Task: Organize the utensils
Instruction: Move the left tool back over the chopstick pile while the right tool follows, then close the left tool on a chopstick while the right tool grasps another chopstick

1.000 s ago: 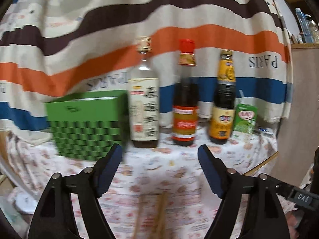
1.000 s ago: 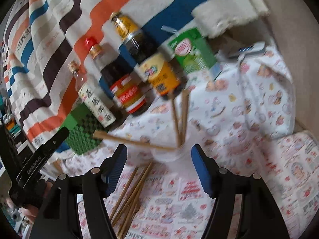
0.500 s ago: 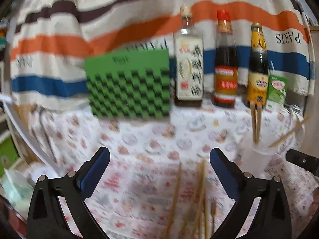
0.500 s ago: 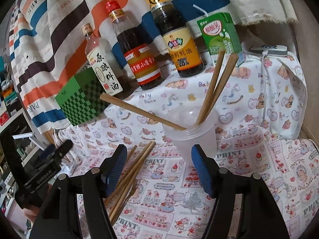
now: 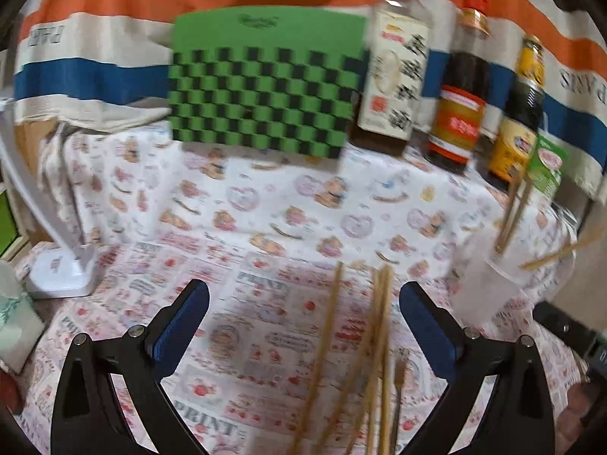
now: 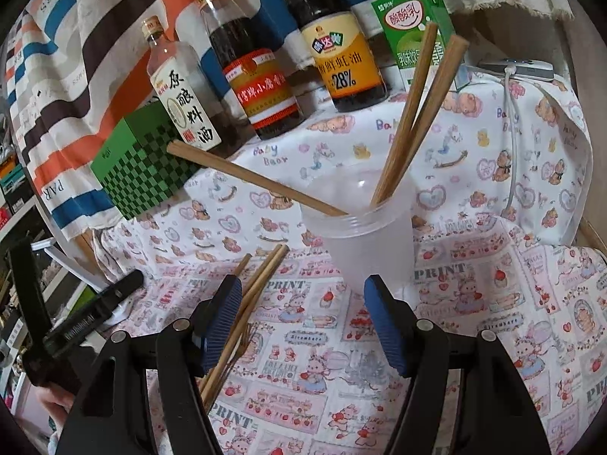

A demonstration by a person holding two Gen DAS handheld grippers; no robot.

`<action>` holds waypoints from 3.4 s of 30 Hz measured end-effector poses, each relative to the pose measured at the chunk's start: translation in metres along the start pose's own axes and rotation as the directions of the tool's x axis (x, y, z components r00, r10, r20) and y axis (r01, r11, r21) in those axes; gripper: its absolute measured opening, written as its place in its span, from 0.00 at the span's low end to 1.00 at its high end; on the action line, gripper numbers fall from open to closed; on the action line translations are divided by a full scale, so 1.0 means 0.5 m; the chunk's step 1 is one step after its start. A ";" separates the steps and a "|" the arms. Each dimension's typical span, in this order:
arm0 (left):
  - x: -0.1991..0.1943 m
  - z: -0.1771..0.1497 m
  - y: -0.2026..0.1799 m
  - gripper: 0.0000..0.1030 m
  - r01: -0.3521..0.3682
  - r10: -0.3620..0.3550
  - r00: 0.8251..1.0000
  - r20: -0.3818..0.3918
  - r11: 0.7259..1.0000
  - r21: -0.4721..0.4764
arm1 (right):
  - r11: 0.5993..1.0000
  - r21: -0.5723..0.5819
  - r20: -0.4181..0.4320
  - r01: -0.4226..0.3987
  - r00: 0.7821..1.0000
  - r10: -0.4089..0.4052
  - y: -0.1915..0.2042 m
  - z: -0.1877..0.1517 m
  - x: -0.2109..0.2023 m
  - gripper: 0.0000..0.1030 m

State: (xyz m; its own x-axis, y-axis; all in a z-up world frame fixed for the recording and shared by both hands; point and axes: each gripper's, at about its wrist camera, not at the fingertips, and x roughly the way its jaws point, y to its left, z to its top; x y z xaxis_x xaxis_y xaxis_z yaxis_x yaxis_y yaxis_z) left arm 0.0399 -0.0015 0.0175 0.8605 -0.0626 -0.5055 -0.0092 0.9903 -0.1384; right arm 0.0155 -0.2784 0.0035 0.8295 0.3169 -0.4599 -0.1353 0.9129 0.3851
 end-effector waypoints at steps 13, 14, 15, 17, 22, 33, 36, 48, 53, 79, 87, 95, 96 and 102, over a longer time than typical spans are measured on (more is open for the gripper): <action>-0.014 0.022 0.037 0.97 0.048 -0.047 0.999 0.028 0.997 -0.054 | 0.998 -0.039 -0.186 -0.050 0.982 0.042 0.087 -0.021 0.076 0.41; -0.019 0.024 0.039 0.97 0.035 -0.033 0.999 0.043 0.998 -0.050 | 0.998 -0.046 -0.208 -0.052 0.977 0.041 0.094 -0.022 0.088 0.37; -0.022 0.027 0.042 0.97 0.032 -0.030 0.998 0.053 0.998 -0.053 | 0.998 -0.047 -0.234 -0.051 0.972 0.039 0.099 -0.024 0.102 0.36; -0.027 0.032 0.054 0.97 0.046 -0.041 0.997 0.067 0.996 -0.077 | 0.998 -0.015 -0.282 -0.066 0.958 0.059 0.104 -0.027 0.136 0.30; -0.032 0.041 0.087 0.97 0.079 -0.067 0.994 0.083 0.985 -0.152 | 0.998 -0.010 -0.358 -0.054 0.932 0.047 0.117 -0.036 0.211 0.21; -0.022 0.043 0.103 0.97 0.069 -0.058 0.996 0.065 0.979 -0.193 | 0.991 -0.132 -0.354 -0.025 0.935 -0.023 0.145 -0.062 0.259 0.16; -0.019 0.042 0.102 0.97 0.065 -0.055 0.997 0.059 0.979 -0.193 | 0.989 -0.145 -0.359 -0.039 0.933 -0.016 0.155 -0.067 0.264 0.10; -0.011 0.040 0.105 0.97 -0.004 0.011 0.999 0.039 0.984 -0.178 | 0.963 -0.224 -0.408 0.149 0.883 -0.231 0.137 -0.045 0.209 0.02; -0.003 0.039 0.103 0.97 -0.012 0.012 1.000 0.001 0.986 -0.164 | 0.950 -0.252 -0.441 0.184 0.852 -0.281 0.129 -0.052 0.216 0.02; 0.022 0.027 0.074 0.96 -0.011 0.008 0.999 -0.042 0.997 -0.077 | 0.923 -0.342 0.019 0.177 0.983 -0.181 0.208 -0.001 0.052 0.02; 0.160 0.070 0.018 0.42 0.014 -0.016 0.974 -0.225 1.000 -0.012 | 0.934 -0.286 0.279 0.213 0.951 -0.132 0.189 0.036 -0.040 0.00; 0.284 0.044 -0.052 0.35 0.097 -0.057 0.927 -0.371 0.991 0.089 | 0.953 -0.243 0.286 0.181 0.952 -0.108 0.162 0.058 -0.074 0.00; 0.294 0.040 -0.061 0.35 0.095 -0.046 0.921 -0.386 0.989 0.110 | 0.958 -0.229 0.280 0.171 0.954 -0.104 0.155 0.061 -0.074 0.00; 0.343 0.041 -0.079 0.35 0.068 0.002 0.907 -0.422 0.986 0.150 | 0.985 -0.134 0.245 0.113 0.967 -0.077 0.103 0.082 -0.075 0.00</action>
State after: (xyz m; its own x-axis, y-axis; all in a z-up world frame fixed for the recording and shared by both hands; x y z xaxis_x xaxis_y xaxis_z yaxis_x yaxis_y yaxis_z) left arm 0.1985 -0.0486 -0.0462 0.5655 -0.1075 -0.8177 0.1263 0.9911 -0.0429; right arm -0.0002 -0.2538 0.0736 0.9447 0.1727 -0.2786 -0.1121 0.9689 0.2205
